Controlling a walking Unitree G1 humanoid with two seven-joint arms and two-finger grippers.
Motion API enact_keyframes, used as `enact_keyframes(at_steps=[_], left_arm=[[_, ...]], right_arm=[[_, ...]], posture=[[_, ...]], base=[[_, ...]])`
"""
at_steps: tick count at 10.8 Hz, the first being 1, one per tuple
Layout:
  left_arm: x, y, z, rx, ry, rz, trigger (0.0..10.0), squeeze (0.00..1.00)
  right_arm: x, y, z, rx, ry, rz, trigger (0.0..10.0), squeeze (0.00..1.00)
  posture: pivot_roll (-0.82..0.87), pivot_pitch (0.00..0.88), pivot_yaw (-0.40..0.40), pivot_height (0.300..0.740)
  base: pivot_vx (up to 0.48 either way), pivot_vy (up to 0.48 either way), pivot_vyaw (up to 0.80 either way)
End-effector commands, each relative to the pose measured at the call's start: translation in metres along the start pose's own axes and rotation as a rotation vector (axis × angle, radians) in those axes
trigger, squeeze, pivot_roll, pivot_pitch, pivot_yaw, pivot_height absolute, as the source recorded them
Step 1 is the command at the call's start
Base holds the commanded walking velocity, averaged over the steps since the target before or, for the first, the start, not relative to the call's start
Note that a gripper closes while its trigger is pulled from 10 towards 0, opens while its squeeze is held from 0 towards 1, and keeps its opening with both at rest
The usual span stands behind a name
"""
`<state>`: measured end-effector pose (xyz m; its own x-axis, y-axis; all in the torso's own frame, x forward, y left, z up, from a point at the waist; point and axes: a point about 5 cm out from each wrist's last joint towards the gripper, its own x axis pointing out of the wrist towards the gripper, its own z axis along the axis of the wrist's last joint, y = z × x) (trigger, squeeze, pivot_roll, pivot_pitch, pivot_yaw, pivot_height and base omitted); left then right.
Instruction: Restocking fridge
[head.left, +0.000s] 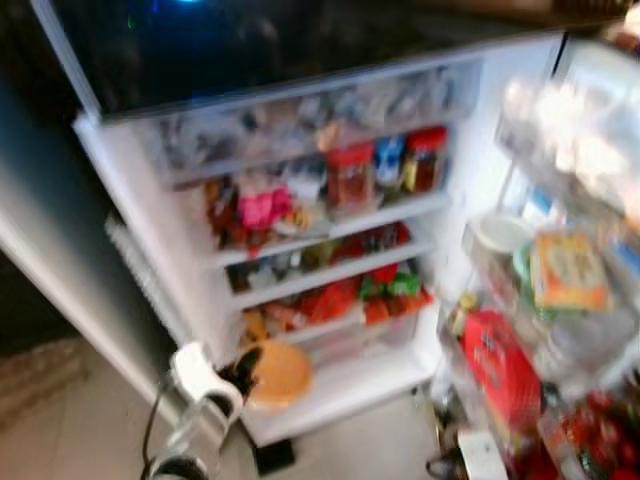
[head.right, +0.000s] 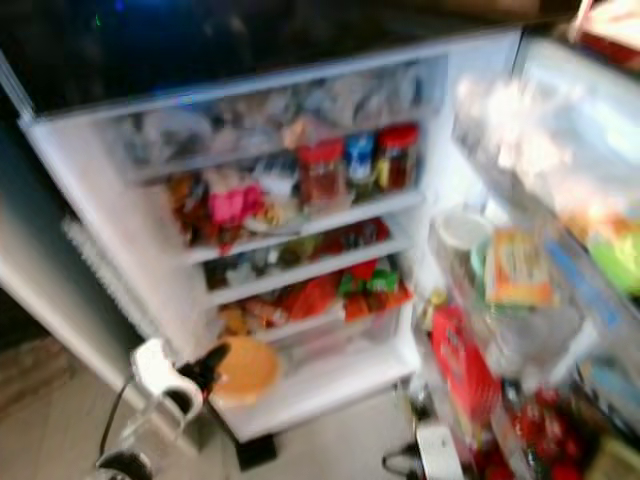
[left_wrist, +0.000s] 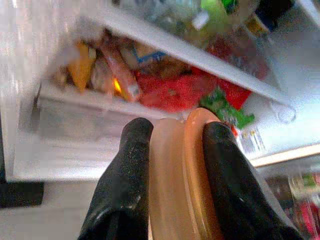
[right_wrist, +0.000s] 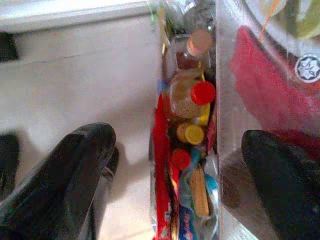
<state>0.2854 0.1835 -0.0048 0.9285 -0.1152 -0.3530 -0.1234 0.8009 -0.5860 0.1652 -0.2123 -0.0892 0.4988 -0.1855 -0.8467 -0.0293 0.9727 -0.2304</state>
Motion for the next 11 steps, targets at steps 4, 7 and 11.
enact_keyframes(at_steps=[4,7,11], left_arm=[[-0.004,0.01,0.007,0.031,-0.013,0.03,10.0,0.0],[-0.003,0.008,0.008,0.024,-0.031,0.017,10.0,0.0],[-0.002,0.006,0.01,0.026,-0.049,0.006,10.0,0.0]], right_arm=[[0.001,0.004,0.01,-0.001,-0.042,0.01,10.0,0.0],[0.001,0.011,0.014,0.02,-0.059,0.073,10.0,0.0],[0.001,0.013,0.014,-0.072,-0.054,0.096,10.0,0.0]], posture=[[-0.04,0.0,0.025,0.74],[-0.04,0.0,0.025,0.74],[-0.04,0.0,0.023,0.74]], base=[[0.0,0.0,0.0],[0.0,0.0,0.0],[0.0,0.0,0.0]])
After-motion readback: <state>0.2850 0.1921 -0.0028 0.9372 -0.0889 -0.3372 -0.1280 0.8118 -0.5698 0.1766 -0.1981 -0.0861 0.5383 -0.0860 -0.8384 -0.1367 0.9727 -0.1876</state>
